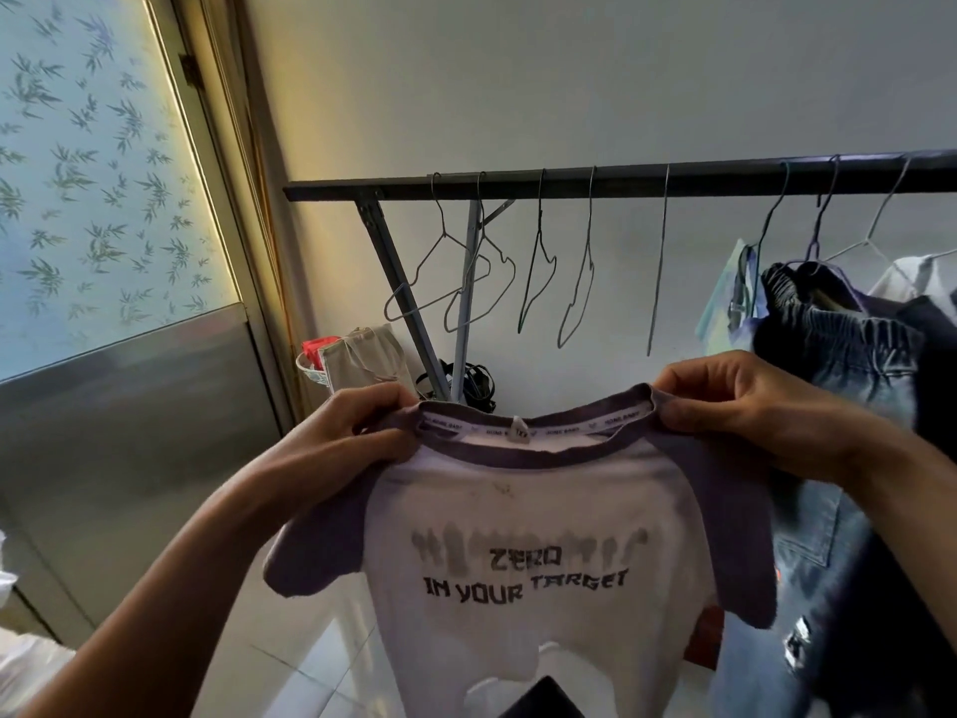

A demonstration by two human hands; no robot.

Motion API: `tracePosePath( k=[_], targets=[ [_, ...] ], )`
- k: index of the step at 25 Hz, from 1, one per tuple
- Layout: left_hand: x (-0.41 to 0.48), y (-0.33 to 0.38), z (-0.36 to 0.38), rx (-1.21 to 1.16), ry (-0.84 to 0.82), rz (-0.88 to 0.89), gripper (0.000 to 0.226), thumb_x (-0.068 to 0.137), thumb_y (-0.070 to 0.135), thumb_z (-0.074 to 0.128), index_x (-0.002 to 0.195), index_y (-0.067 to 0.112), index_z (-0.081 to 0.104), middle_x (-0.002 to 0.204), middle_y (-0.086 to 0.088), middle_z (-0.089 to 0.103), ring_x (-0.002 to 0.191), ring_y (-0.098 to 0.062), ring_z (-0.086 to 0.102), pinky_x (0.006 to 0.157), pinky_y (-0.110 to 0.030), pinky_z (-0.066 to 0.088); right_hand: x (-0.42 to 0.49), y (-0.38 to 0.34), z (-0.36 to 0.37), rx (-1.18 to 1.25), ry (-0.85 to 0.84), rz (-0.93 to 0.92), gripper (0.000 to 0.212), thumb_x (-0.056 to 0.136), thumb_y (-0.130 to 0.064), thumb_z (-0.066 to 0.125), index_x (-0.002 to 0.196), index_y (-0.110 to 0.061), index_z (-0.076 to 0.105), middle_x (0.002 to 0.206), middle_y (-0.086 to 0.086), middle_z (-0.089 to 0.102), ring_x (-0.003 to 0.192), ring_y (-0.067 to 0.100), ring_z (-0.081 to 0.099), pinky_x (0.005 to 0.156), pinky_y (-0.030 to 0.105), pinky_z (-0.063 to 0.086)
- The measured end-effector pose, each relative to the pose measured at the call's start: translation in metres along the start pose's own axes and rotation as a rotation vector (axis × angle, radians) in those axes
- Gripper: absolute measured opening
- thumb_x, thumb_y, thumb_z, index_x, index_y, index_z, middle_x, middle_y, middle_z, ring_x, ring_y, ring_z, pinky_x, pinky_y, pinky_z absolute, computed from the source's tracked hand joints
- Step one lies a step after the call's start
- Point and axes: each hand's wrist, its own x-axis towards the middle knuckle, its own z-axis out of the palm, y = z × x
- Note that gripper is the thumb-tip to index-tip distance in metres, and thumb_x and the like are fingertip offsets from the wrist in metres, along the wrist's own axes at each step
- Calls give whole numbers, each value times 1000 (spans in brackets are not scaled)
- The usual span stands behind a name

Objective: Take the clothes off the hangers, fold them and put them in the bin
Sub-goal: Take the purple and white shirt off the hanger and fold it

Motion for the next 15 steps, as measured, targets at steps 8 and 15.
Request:
tracePosePath(
  k=[8, 15],
  targets=[
    [24, -24, 31, -125, 462, -325, 12, 83, 27, 75, 80, 16, 73, 68, -4, 71, 64, -19, 65, 60, -29, 55, 41, 37, 48, -135, 564, 137, 28, 90, -21, 65, 64, -13, 57, 57, 3, 55, 53, 12, 47, 53, 23, 36],
    [25, -2, 93, -163, 552, -200, 22, 94, 37, 59, 84, 18, 61, 82, -9, 70, 73, -22, 65, 66, -36, 54, 50, 32, 111, -323, 669, -17, 25, 95, -34, 56, 77, -16, 56, 69, -2, 60, 63, 10, 55, 54, 22, 40]
  ],
)
